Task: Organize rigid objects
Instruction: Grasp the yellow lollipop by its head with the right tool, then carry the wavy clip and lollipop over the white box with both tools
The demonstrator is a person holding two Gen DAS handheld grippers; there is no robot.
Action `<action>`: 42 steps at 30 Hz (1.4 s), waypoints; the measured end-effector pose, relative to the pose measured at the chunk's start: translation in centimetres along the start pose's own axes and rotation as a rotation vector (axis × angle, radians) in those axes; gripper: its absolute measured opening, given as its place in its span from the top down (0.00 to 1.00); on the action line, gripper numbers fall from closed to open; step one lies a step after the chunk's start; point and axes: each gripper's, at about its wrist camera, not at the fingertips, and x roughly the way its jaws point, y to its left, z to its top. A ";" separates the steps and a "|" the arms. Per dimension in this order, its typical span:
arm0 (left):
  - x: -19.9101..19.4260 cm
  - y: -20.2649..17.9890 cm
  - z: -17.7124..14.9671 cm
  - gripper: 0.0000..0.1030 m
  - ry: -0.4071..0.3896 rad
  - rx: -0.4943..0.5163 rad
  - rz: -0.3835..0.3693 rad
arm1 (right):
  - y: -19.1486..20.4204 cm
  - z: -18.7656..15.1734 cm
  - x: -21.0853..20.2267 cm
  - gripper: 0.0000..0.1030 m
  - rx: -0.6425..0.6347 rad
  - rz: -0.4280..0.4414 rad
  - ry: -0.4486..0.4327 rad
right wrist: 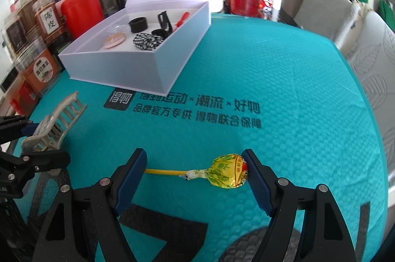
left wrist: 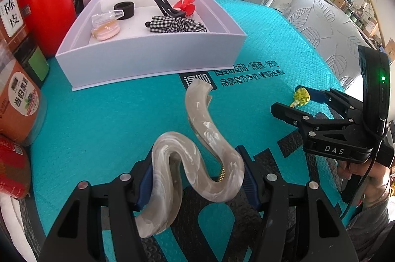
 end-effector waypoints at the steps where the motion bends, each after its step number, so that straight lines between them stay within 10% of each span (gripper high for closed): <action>1: -0.2 -0.1 -0.1 0.42 -0.003 0.002 0.000 | 0.0 -0.1 -0.3 0.23 0.008 0.000 -0.003; 42: -10.4 0.5 -0.8 0.42 -0.214 0.045 0.063 | 8.4 -0.1 -11.1 0.23 -0.040 0.058 -0.185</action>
